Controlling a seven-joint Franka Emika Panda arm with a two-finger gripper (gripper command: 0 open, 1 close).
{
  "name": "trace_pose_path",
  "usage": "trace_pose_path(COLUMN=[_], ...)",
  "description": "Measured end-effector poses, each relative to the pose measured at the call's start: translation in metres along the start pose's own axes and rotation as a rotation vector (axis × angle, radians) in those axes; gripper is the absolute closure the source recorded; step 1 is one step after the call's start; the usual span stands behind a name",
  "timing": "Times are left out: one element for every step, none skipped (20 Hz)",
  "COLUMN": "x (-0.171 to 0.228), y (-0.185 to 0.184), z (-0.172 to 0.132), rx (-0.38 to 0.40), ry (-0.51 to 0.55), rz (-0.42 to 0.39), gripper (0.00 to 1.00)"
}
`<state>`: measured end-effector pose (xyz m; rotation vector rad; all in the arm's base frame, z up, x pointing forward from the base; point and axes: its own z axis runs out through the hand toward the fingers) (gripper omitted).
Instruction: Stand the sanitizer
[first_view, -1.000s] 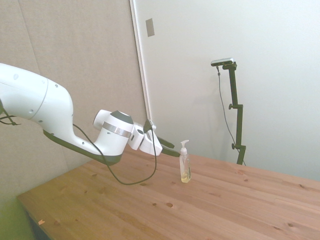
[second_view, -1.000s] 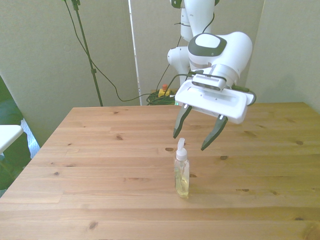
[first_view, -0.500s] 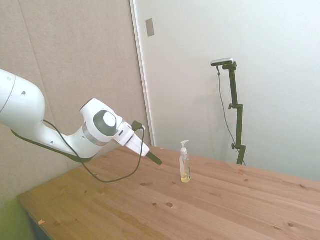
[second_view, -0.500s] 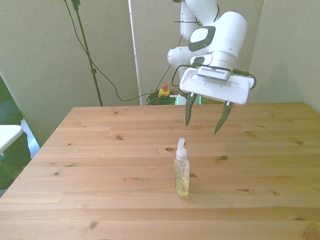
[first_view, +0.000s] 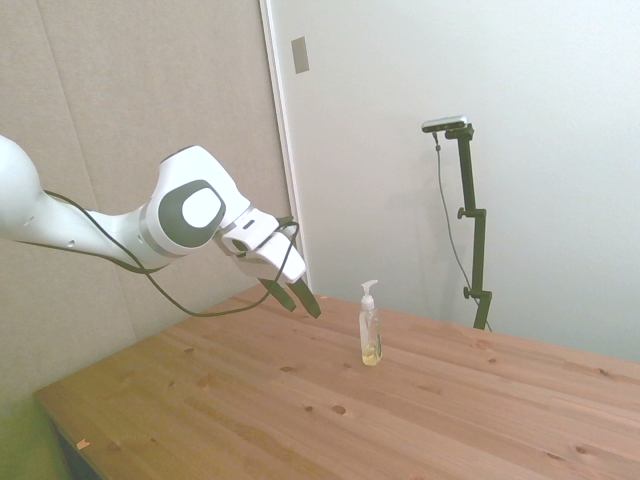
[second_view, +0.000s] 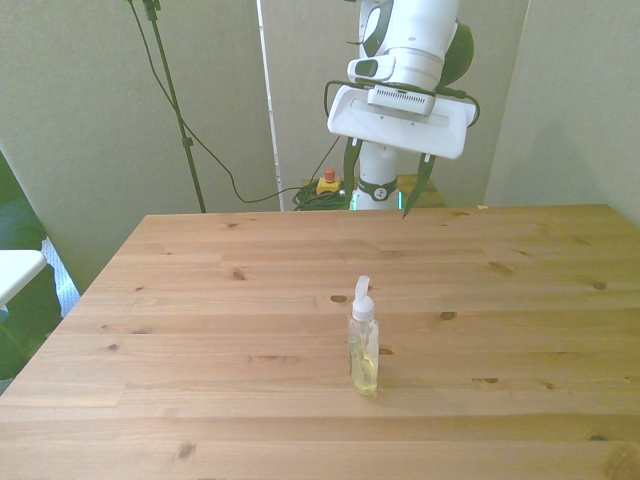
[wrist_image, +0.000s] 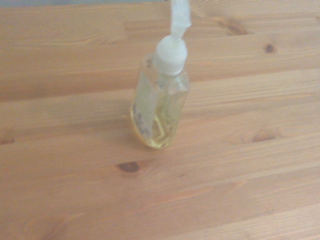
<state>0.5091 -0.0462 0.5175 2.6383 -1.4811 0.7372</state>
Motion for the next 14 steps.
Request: trace_pose_path(x=[-0.003,-0.006,-0.008,-0.01,-0.012,-0.014,-0.016,-0.018,-0.02,-0.023,-0.026,-0.029,-0.033,-0.036], y=[0.001,0.003,0.005,0.008,0.012,0.016,0.02,0.025,0.03,0.035,0.04,0.044,0.048,0.052], z=[-0.001,-0.001,-0.001,-0.001,-0.001,-0.002,-0.003,-0.004,-0.006,-0.007,-0.009,-0.009,-0.01,-0.01], rx=[0.004,0.008,0.012,0.017,0.021,0.024,0.028,0.03,0.031,0.031,0.032,0.032,0.031,0.029], ry=[-0.021,-0.046,-0.065,-0.084,-0.103,-0.119,-0.133,-0.151,-0.168,-0.188,-0.209,-0.233,-0.254,-0.276], rz=[-0.021,-0.041,-0.059,-0.075,-0.089,-0.101,-0.109,-0.12,-0.13,-0.14,-0.152,-0.164,-0.175,-0.184], gripper=[0.0,0.0,0.0,0.0,0.0,0.0,0.0,0.0,0.0,0.0,0.0,0.0,0.0,0.0])
